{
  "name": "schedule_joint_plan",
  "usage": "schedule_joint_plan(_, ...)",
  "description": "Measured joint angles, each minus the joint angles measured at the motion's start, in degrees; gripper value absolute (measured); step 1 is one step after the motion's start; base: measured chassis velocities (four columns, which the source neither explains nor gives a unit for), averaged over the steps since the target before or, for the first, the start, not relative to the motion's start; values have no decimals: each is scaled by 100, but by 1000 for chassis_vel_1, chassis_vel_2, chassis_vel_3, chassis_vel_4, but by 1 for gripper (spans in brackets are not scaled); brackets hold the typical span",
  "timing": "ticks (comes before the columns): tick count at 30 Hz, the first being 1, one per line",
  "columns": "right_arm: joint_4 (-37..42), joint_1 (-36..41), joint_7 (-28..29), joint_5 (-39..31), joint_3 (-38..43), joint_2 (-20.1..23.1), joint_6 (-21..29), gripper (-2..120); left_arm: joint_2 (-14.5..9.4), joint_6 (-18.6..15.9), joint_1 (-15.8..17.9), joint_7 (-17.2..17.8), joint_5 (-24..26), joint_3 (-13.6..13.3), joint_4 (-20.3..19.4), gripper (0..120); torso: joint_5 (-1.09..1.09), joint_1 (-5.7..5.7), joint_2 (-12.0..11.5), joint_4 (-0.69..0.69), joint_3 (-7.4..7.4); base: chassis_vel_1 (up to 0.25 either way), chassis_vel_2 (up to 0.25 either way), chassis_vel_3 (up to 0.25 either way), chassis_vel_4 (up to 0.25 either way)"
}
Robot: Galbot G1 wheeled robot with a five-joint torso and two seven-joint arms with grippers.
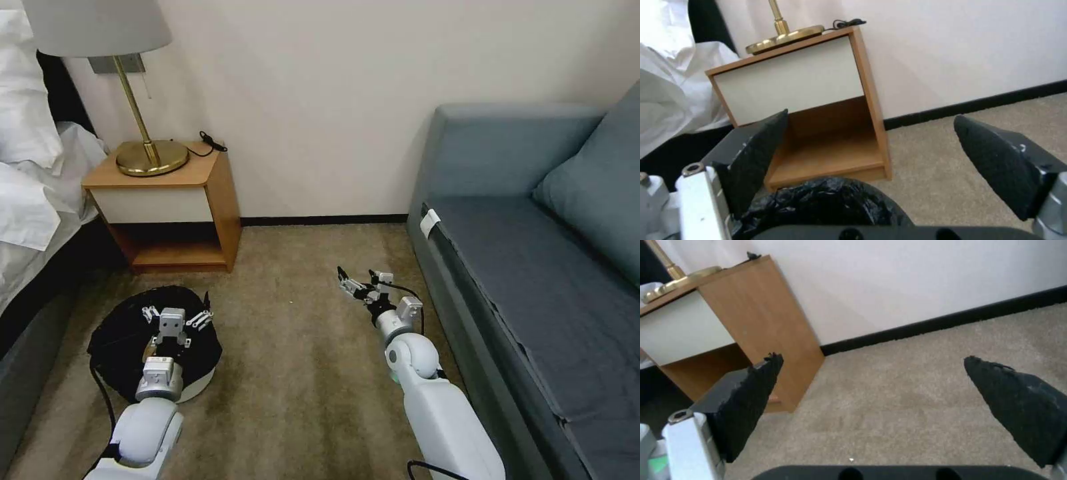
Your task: Pick up the trash bin, then pick up the garbage on the floor and place it into the trash bin.
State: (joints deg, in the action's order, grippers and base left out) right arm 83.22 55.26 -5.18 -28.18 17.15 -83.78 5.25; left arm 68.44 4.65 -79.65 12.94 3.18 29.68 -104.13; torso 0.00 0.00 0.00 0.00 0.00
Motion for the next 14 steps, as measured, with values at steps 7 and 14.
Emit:
schedule_joint_plan(7,0,0,0,0,0,0,0,100,0,0,0,0,0,0,0,100,0,0,0,0,0,0,0,0,0)
schedule_joint_plan(14,0,0,0,0,0,0,0,100,0,0,0,0,0,0,0,100,0,0,0,0,0,0,0,0,0)
